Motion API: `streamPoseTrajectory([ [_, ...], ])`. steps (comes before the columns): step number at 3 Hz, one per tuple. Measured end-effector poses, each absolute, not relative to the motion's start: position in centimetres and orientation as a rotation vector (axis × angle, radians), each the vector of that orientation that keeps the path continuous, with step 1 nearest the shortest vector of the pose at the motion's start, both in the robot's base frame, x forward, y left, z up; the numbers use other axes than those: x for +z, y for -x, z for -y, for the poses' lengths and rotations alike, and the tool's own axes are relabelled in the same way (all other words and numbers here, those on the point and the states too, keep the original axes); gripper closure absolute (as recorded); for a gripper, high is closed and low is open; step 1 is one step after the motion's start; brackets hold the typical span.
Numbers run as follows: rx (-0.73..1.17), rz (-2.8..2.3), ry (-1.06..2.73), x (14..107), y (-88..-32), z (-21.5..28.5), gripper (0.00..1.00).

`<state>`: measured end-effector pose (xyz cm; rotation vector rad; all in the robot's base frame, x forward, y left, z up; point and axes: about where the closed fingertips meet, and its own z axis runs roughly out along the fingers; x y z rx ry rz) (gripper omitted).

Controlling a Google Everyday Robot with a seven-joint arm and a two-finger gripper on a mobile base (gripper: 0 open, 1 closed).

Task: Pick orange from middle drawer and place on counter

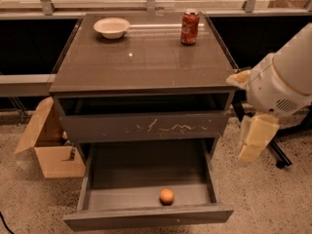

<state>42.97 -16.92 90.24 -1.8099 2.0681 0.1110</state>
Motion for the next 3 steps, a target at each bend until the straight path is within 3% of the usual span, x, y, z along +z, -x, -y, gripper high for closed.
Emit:
streamPoseTrajectory([
  [1, 0.274, -1.974, 1.87, 85.3, -41.9, 14.7, 0.0],
  [3, 0.243, -1.981, 1.885, 82.3, -42.7, 14.6, 0.0],
])
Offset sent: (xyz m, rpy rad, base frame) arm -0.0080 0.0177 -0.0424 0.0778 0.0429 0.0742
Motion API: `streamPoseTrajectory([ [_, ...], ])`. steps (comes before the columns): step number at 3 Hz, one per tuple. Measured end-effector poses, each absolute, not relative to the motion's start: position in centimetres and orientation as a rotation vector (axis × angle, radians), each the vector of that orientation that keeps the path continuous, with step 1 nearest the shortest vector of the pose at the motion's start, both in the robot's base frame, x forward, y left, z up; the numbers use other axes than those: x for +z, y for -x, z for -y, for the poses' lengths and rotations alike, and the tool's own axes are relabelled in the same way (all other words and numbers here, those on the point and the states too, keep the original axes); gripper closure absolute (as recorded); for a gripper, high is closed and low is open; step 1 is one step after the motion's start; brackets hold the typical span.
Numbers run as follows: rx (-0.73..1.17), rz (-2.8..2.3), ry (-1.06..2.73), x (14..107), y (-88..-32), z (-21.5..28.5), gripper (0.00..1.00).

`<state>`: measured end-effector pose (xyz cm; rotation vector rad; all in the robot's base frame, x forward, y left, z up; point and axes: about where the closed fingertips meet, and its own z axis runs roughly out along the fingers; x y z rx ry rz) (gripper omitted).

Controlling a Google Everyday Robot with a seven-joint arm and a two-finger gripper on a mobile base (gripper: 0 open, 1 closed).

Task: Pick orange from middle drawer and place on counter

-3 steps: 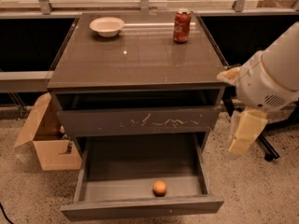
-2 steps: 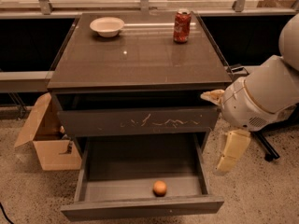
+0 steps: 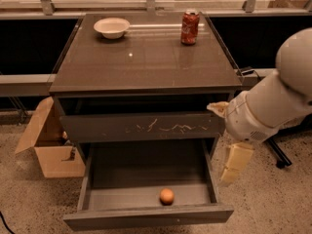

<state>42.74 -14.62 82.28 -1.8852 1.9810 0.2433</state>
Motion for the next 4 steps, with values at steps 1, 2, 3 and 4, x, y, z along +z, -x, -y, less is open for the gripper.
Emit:
streamPoseTrajectory([
  [1, 0.233, -1.953, 1.918, 76.9, -44.1, 14.4, 0.0],
  [2, 0.254, -1.896, 1.958, 72.2, -44.8, 13.8, 0.0],
  [3, 0.307, -1.848, 1.97, 68.6, -45.1, 13.2, 0.0],
  [4, 0.406, -1.789, 1.982, 65.9, -45.1, 12.0, 0.0],
])
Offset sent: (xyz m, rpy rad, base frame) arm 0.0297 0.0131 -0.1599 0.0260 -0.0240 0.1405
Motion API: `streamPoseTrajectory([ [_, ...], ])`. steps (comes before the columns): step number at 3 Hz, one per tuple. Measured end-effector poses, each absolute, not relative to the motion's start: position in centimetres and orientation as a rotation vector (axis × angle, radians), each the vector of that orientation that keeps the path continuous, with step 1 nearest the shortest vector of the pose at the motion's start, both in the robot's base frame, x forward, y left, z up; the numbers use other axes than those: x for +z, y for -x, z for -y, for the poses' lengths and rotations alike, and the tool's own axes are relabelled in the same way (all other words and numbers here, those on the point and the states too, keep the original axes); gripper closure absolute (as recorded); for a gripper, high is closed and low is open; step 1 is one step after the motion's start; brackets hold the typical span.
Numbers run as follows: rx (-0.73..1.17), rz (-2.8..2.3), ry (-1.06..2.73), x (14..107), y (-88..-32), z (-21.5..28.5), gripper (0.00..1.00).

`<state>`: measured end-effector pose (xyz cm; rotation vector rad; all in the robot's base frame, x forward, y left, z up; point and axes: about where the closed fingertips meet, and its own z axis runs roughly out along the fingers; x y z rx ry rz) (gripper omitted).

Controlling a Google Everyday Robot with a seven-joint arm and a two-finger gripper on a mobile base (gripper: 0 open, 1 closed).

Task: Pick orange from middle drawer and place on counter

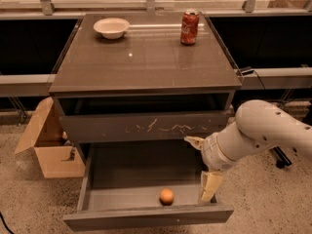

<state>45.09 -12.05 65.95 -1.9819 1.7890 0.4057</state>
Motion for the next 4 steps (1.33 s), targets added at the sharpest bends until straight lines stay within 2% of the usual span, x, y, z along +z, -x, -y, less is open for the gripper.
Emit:
streamPoseTrajectory([
  [2, 0.427, -1.782, 2.006, 63.7, -45.9, 11.7, 0.0],
  [4, 0.447, -1.771, 2.053, 56.7, -48.3, 12.2, 0.0],
])
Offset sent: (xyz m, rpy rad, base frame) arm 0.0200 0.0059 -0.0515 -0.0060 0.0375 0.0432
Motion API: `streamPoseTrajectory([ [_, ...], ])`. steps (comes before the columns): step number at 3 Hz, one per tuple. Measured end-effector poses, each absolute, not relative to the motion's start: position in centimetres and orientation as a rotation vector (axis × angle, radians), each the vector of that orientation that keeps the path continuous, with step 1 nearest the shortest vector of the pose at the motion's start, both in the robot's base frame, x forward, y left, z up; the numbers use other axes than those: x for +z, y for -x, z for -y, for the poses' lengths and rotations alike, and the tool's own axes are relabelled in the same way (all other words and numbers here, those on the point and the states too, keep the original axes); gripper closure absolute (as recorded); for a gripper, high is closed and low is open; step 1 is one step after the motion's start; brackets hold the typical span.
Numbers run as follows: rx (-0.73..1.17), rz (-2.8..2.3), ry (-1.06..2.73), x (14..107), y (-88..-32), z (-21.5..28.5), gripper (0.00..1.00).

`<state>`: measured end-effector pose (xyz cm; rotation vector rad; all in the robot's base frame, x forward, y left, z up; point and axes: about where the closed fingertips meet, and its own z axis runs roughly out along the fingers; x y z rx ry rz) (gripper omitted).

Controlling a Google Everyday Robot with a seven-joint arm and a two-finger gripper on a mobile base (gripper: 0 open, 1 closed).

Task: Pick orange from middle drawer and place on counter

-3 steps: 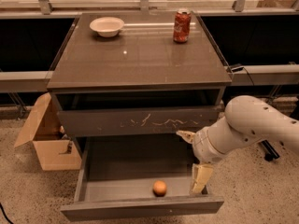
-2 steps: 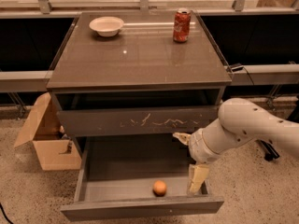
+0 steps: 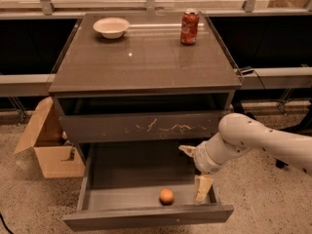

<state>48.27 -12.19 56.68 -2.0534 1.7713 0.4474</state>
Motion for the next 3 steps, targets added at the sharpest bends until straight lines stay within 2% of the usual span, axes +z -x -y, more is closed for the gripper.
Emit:
streamPoseTrajectory([
  [3, 0.471, -1.828, 1.913, 48.4, -52.4, 11.9, 0.0],
])
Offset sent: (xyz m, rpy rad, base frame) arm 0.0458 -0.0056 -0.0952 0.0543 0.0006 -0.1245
